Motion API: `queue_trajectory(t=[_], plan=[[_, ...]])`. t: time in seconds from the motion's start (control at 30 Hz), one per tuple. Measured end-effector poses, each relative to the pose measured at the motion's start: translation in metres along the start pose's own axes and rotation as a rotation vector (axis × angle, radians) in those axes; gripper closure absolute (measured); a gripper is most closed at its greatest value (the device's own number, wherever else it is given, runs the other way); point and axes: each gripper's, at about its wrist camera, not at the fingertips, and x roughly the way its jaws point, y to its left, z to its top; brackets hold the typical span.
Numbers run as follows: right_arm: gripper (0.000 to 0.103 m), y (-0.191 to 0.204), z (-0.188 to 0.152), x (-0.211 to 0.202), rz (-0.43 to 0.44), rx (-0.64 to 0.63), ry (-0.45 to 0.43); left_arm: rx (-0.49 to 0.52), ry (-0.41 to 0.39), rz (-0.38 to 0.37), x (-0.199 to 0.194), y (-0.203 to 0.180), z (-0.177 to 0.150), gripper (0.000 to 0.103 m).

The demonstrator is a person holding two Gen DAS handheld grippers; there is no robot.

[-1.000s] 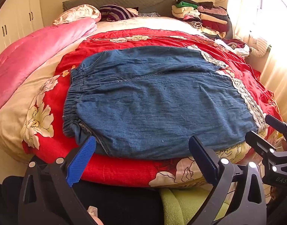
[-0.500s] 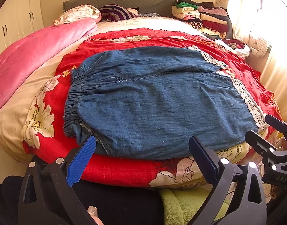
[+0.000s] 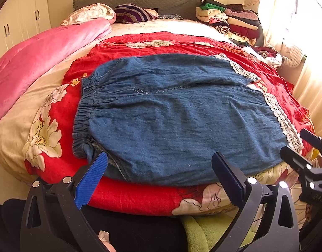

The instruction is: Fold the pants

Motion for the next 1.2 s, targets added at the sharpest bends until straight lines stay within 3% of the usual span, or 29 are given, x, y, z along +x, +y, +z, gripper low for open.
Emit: queue_trajectory(t=[0.2,0.4,0.57,0.63,0.73,0.9,1.1,1.2], plan=[[0.008,-0.033,0.045,0.022,0.021,0.006,0.014,0.031,-0.016,0.017,0.018,0.014,0.028,0.004],[0.008,-0.070,0.110,0.067,0.008,0.014,0.024,0.026,-0.038,0.093,0.049,0.052,0.085,0.004],[0.008,-0.106,0.173,0.135,-0.017,0.018,0.085,-0.077,-0.034,0.089,0.087,0.102,0.133,0.004],[0.008,-0.120,0.193,0.161,-0.064,0.037,0.106,-0.053,-0.004,0.135,0.111,0.113,0.147,0.004],[0.008,-0.143,0.218,0.206,-0.080,0.068,0.144,-0.061,0.023,0.136,0.138,0.130,0.160,0.004],[0.008,-0.165,0.237,0.271,-0.060,0.109,0.192,-0.038,0.071,0.155,0.166,0.140,0.164,0.004],[0.048,-0.164,0.236,0.326,-0.047,0.079,0.270,-0.077,0.100,0.145,0.186,0.146,0.158,0.004],[0.082,-0.159,0.236,0.336,-0.016,0.040,0.287,-0.072,0.106,0.148,0.189,0.145,0.156,0.004]])
